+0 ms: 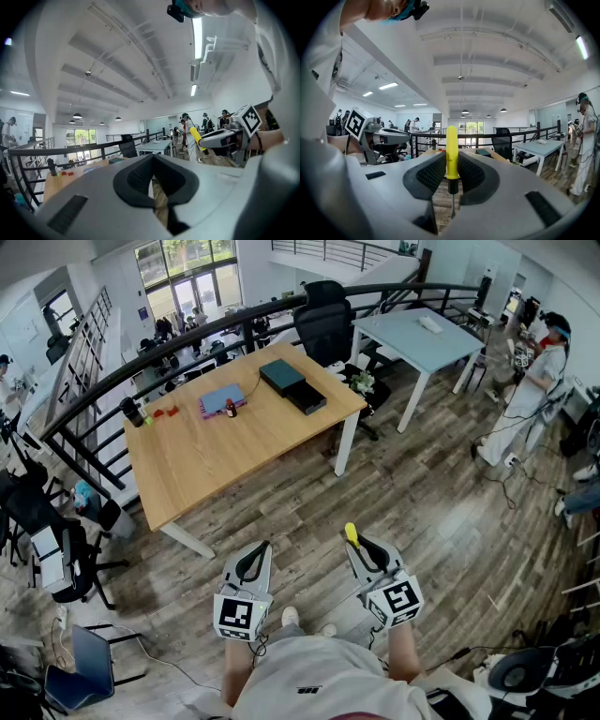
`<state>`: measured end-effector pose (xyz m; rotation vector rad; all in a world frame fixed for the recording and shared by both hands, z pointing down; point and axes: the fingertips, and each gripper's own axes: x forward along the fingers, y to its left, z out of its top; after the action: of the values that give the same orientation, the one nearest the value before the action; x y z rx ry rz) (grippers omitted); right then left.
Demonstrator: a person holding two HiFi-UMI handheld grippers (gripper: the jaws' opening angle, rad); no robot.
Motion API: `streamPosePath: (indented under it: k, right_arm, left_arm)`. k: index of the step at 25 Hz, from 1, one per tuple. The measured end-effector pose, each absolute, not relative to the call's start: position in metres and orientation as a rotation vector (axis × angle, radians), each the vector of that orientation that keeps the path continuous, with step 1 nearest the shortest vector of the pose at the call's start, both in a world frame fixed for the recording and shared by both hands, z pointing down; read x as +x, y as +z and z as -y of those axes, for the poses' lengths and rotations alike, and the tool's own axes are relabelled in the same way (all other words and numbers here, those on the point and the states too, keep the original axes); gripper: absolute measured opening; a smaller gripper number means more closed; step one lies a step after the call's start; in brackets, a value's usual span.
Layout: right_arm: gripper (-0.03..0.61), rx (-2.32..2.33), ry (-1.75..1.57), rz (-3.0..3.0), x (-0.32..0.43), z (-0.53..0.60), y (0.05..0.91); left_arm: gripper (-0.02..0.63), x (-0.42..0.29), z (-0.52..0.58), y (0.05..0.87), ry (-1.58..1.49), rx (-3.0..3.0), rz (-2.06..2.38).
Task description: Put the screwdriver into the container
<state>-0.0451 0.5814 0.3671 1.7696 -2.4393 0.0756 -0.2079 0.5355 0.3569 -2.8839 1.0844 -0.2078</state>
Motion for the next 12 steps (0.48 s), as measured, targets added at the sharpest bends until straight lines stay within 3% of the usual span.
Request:
streamPosePath:
  k: [12]
  right_arm:
    - [0.071,1.844,0.077,2.406,-0.078,-0.531,0.37]
  left_arm:
    - [0.006,-0.224,-0.481,0.37,-0.18,-2.945,-0.948]
